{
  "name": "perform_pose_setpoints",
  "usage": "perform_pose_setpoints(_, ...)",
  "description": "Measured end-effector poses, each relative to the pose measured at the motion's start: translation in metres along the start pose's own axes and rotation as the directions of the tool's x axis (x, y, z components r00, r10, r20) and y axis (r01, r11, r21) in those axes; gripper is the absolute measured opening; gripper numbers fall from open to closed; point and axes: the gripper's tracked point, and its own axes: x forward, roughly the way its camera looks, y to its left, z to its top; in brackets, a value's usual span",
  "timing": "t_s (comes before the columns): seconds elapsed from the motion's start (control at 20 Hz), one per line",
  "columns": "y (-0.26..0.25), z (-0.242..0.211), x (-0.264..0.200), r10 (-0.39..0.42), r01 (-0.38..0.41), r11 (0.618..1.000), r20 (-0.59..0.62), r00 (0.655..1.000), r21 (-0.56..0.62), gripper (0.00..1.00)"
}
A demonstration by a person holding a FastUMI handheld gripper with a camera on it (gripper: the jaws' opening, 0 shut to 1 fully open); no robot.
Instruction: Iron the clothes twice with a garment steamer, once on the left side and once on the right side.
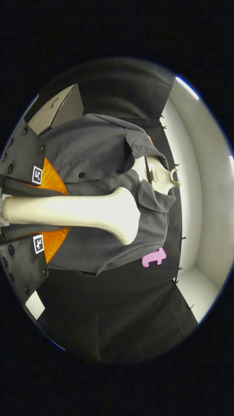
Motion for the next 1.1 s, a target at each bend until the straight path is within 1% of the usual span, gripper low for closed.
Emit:
perform_pose_setpoints(0.35, -0.005, -0.015, 0.007, -0.004, 0.004, 1.000, -0.016, 1.000, -0.012, 0.42)
perform_pose_setpoints(0.65, -0.006, -0.052, -0.001, 0.008, -0.008, 1.000, -0.061, 0.998, -0.004, 0.42)
perform_pose_setpoints(1.1, -0.011, -0.107, -0.012, -0.001, 0.004, 1.000, -0.115, 0.993, 0.024, 0.42)
